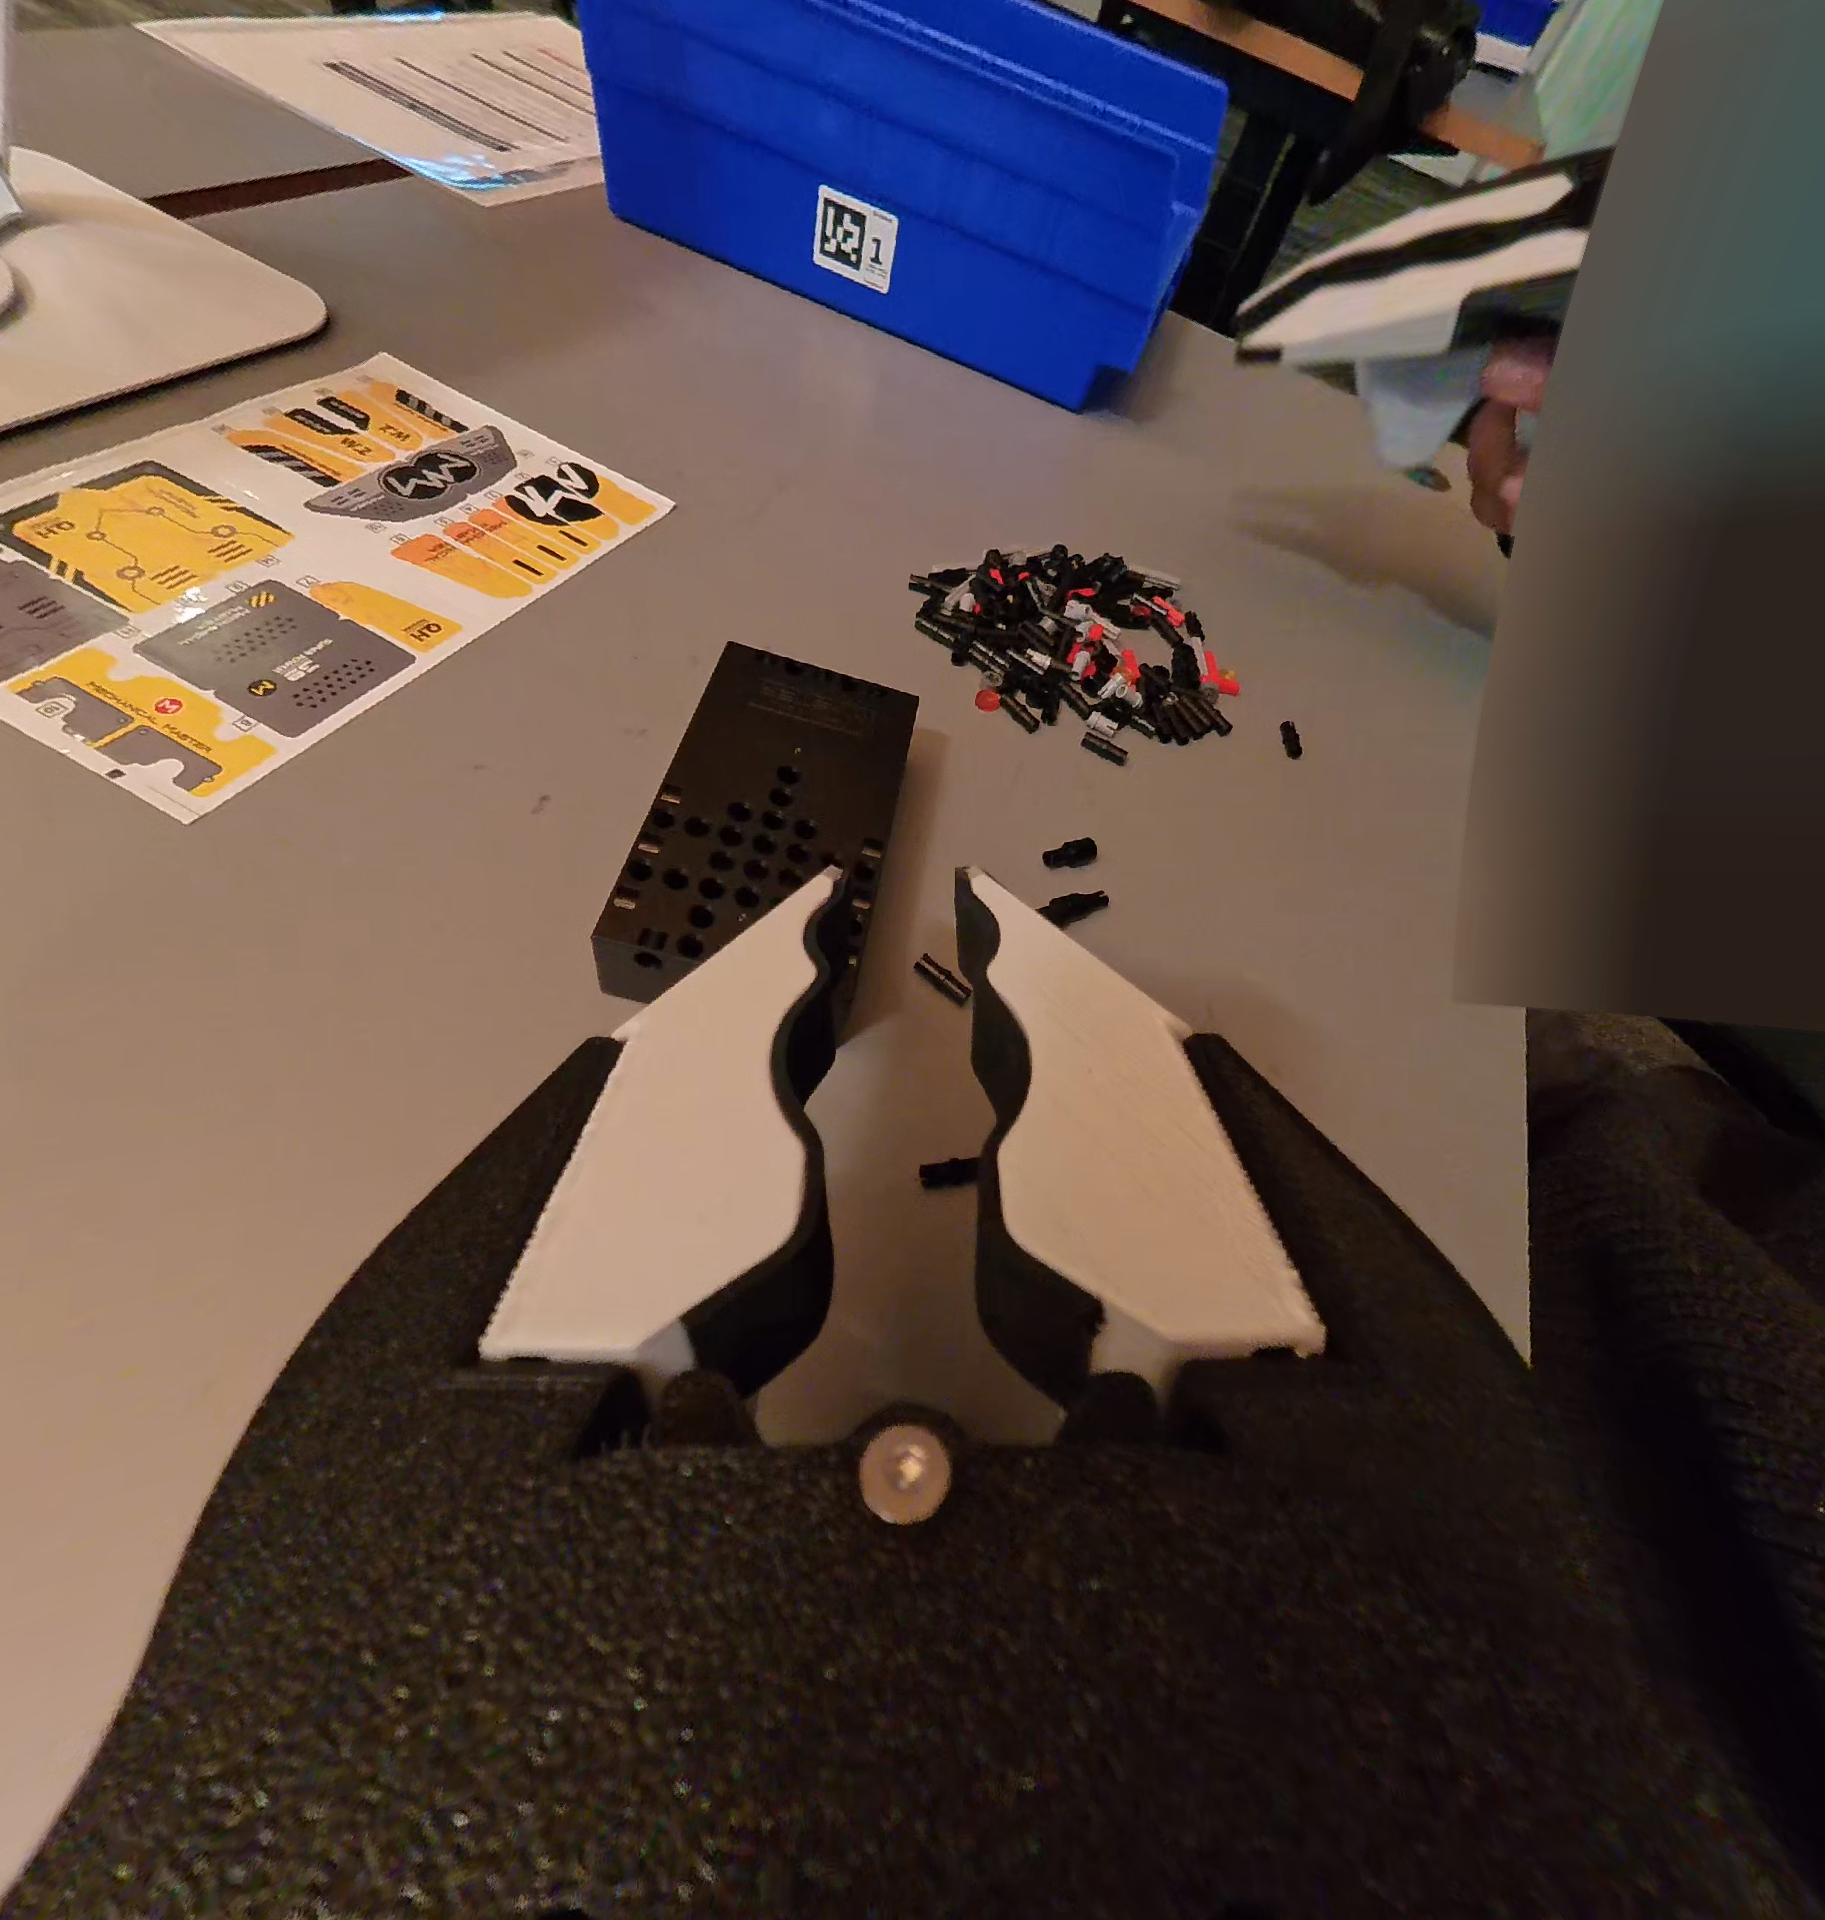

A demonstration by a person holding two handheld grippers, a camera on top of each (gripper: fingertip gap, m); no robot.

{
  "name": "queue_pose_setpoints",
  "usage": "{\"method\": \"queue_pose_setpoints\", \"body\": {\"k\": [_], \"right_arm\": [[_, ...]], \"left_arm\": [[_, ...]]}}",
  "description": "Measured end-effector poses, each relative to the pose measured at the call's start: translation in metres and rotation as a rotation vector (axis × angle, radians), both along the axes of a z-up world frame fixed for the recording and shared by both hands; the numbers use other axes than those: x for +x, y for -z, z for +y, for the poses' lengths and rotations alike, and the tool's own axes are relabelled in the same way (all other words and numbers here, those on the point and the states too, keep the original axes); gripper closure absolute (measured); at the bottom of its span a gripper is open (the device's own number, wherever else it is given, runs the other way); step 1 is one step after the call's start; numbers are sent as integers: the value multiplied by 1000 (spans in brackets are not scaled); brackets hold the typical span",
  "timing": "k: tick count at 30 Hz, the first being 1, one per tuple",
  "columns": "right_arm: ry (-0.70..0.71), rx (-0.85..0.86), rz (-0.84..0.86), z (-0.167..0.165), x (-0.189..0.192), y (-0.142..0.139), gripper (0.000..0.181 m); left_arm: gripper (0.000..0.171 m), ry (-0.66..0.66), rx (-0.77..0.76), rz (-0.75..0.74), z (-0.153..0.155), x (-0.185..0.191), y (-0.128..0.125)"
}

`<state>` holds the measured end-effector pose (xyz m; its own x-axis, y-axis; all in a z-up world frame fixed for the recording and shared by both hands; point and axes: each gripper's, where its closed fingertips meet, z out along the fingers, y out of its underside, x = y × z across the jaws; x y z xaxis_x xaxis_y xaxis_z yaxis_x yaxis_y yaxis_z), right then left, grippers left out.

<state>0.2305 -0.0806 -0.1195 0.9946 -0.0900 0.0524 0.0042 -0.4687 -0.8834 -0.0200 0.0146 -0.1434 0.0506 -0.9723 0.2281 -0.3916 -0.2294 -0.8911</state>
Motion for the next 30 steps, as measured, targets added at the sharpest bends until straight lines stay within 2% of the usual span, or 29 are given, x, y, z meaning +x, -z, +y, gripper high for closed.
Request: {"method": "queue_pose_setpoints", "body": {"k": [2,5,10,15,24,26,30], "right_arm": [[-46,-87,14,0,-14,20,160],[-80,-105,34,0,-31,34,161],[-146,-68,130,0,-63,35,161],[-216,-65,144,-1,-96,35,161],[-478,-45,334,15,-202,34,161],[-510,-74,308,20,-218,40,161],[-519,-124,147,33,-232,53,161]], "left_arm": [[153,1,-1,3,0,0,1],[153,1,-1,3,0,0,1],[153,4,-11,7,0,1,2],[153,9,5,16,-2,1,3],[153,21,38,29,-5,2,4],[153,17,50,27,-6,2,4],[153,11,61,19,-5,0,2]]}}
